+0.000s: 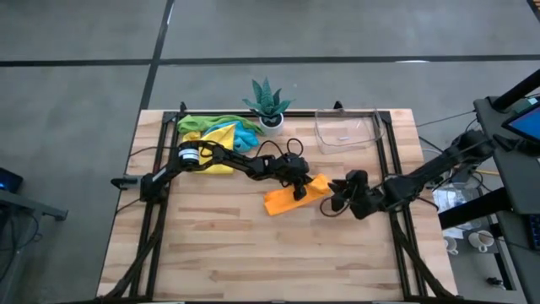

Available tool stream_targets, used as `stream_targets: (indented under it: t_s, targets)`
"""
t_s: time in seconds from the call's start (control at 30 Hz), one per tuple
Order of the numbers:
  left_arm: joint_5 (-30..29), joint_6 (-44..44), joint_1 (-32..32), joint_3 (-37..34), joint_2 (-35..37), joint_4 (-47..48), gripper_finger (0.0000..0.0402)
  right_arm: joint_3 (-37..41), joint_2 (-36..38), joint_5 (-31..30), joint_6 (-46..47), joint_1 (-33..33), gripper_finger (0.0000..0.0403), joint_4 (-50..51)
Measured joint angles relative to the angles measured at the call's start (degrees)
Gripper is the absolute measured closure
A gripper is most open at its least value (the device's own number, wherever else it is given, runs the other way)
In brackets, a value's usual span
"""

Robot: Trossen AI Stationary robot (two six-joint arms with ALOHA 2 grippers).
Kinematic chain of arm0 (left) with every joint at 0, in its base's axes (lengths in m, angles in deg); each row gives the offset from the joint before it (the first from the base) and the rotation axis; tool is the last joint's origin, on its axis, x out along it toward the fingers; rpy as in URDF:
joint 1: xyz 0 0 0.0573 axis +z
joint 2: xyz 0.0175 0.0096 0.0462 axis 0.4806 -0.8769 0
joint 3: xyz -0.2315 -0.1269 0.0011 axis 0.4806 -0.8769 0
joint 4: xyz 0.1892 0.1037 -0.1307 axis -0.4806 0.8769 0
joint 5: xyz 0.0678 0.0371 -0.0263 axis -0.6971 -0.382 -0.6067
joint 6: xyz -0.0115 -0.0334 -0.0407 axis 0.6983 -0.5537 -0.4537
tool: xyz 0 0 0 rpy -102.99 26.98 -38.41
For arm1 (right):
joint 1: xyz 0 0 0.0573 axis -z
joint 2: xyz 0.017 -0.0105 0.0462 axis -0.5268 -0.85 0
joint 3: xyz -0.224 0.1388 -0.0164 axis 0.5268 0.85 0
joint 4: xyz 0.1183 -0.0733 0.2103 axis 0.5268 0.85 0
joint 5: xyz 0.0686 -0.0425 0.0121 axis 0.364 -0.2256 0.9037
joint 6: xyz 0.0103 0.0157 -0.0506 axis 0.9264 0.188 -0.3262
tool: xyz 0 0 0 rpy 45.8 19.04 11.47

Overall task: Roll microfiber towels into tight, uniform cylinder then place into a basket
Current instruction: Roll the orange microfiber cloth

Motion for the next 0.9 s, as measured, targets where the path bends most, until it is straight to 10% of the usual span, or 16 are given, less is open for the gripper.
stream_targets:
  t_s: [0.2,0.9]
  targets:
    - [0.0,-0.1,0.0,0.0,0.0,0.0,0.0402,2.5,-6.2,1.5,-7.6,4.0,0.0389,-12.0]
    - [0.0,2.5,0.3,-0.5,1.6,2.4,0.0402,-2.8,-26.2,11.0,-11.6,4.0,0.0395,-19.3]
